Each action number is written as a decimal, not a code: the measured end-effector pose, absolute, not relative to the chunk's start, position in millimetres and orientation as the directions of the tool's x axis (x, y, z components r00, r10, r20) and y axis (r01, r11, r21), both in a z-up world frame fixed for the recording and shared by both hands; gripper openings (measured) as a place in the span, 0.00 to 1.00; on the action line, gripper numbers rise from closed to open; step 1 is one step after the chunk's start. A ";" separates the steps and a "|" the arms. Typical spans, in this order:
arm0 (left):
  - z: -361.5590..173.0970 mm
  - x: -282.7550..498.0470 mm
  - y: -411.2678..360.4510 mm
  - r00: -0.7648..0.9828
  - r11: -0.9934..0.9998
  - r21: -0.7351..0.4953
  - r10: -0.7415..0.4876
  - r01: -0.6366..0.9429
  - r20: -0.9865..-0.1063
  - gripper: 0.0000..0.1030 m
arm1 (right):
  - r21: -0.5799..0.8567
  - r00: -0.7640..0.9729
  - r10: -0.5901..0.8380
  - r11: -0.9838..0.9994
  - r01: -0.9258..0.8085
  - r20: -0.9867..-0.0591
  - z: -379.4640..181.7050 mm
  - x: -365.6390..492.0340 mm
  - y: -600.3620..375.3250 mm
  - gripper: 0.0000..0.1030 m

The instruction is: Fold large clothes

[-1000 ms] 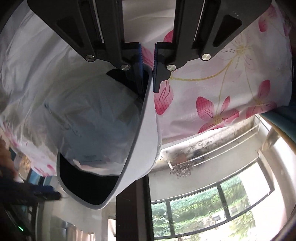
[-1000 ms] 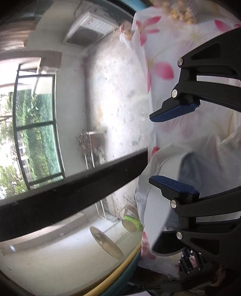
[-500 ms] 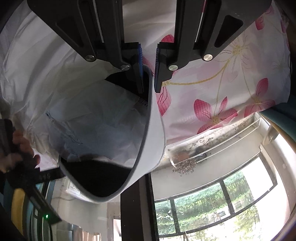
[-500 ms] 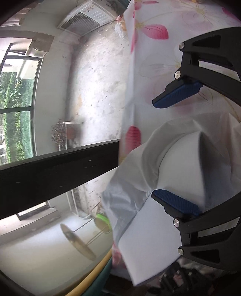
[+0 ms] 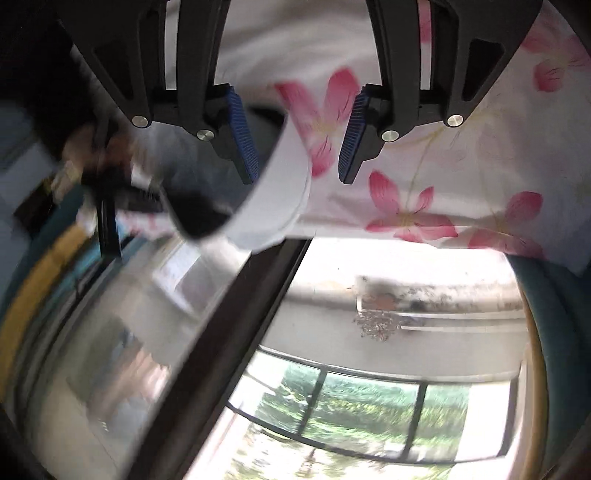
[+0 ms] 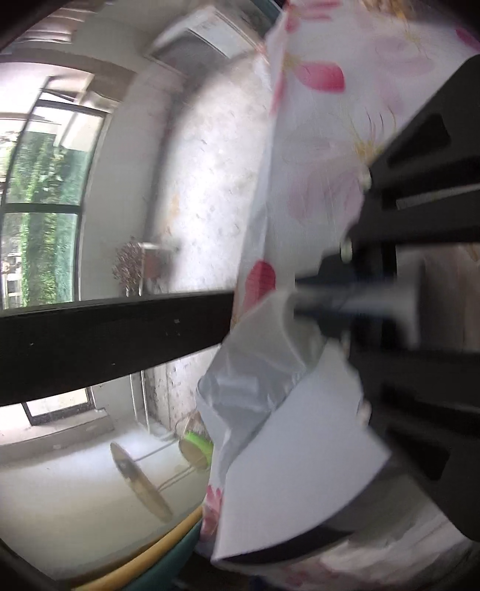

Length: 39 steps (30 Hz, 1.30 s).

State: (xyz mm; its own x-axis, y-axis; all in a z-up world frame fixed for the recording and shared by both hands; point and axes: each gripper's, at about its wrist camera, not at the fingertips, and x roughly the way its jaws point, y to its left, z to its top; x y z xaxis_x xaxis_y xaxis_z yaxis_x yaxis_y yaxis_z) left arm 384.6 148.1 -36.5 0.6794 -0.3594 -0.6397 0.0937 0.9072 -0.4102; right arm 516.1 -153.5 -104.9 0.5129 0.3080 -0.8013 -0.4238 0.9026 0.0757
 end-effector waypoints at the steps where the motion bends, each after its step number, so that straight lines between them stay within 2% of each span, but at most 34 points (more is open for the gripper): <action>1: -40.2 395.7 154.2 0.677 0.886 -0.456 -0.387 0.085 -0.626 0.47 | 0.081 0.519 0.316 0.901 -0.425 -0.794 -102.7 515.0 -155.6 0.02; 7: -60.0 449.7 149.6 0.633 0.849 -0.521 -0.451 0.087 -0.630 0.47 | 0.045 0.579 0.308 0.905 -0.423 -0.755 -85.2 506.2 -168.5 0.01; 14: -75.8 467.9 86.7 0.493 0.843 -0.469 -0.535 0.264 -0.686 0.47 | 0.008 0.644 0.296 0.912 -0.411 -0.706 -65.2 498.3 -179.7 0.01; 23: -67.0 429.2 59.0 0.452 0.842 -0.336 -0.516 0.422 -0.727 0.47 | -0.030 0.714 0.354 0.885 -0.465 -0.604 -39.9 467.1 -186.3 0.01; 29: -63.7 388.5 40.5 0.429 0.822 -0.249 -0.496 0.512 -0.755 0.47 | -0.139 0.750 0.384 0.837 -0.529 -0.539 -34.7 410.9 -185.7 0.01; 32: -66.4 369.5 27.7 0.425 0.816 -0.198 -0.470 0.543 -0.773 0.47 | -0.186 0.755 0.383 0.817 -0.546 -0.532 -38.9 383.5 -187.2 0.01; 39: -71.9 328.5 15.3 0.365 0.778 -0.218 -0.497 0.589 -0.787 0.47 | -0.244 0.749 0.372 0.785 -0.569 -0.548 -59.5 330.3 -195.3 0.01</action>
State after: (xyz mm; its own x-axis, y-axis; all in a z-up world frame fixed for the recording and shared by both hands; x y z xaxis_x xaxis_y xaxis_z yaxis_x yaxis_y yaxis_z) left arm 328.5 15.3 -71.9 0.3646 -0.4972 -0.7873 0.5892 0.7779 -0.2184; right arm 330.3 -195.3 -59.5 0.7491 0.3717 -0.5484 -0.5687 0.7854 -0.2445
